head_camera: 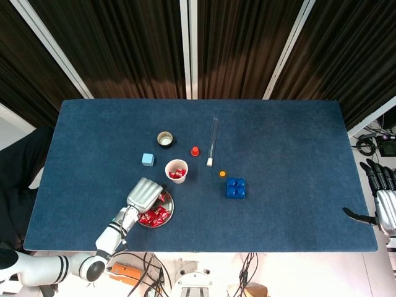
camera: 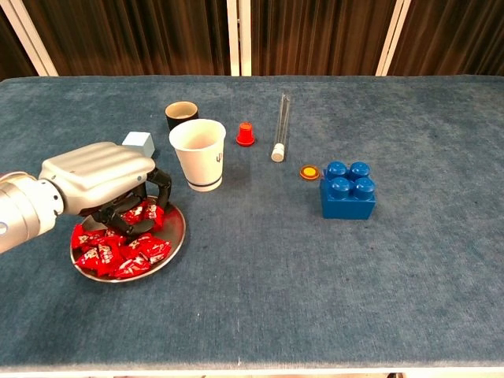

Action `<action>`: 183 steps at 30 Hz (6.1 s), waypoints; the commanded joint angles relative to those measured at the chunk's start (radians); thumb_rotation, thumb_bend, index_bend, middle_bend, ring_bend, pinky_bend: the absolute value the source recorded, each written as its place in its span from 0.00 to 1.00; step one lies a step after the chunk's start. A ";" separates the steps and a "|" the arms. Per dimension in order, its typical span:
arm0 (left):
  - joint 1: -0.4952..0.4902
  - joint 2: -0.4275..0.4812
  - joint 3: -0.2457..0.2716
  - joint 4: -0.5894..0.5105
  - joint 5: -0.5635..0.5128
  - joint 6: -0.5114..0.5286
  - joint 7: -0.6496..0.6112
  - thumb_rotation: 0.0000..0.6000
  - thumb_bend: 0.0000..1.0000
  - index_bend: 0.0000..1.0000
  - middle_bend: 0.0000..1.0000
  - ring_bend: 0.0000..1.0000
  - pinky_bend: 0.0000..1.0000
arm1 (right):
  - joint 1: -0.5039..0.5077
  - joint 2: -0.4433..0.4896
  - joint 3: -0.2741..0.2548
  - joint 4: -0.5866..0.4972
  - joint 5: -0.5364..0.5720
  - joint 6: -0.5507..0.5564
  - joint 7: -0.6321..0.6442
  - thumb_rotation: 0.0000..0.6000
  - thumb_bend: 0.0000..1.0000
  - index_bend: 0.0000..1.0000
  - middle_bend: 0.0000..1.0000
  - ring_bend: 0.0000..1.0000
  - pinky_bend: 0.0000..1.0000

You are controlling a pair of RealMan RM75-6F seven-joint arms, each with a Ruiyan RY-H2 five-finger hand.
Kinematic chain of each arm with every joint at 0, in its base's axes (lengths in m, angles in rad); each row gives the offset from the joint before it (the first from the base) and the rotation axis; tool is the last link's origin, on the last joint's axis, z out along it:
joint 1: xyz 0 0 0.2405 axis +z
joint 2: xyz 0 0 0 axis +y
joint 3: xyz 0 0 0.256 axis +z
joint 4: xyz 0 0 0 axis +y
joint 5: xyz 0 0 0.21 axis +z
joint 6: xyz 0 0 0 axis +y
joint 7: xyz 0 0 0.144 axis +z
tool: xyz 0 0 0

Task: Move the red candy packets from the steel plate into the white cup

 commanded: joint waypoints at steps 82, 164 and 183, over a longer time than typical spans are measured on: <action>0.037 0.109 0.039 -0.024 0.160 0.078 -0.175 1.00 0.20 0.42 0.85 0.78 0.79 | -0.002 0.009 0.006 -0.024 -0.015 0.024 -0.014 1.00 0.16 0.00 0.06 0.00 0.09; -0.150 0.111 -0.233 -0.110 -0.012 -0.092 -0.258 1.00 0.37 0.59 0.85 0.78 0.79 | -0.005 0.003 0.008 -0.021 0.006 0.013 -0.021 1.00 0.16 0.00 0.06 0.00 0.09; -0.159 0.104 -0.210 -0.096 -0.085 -0.021 -0.240 1.00 0.12 0.39 0.85 0.78 0.79 | 0.005 -0.003 0.012 -0.010 0.010 -0.002 -0.015 1.00 0.16 0.00 0.06 0.00 0.09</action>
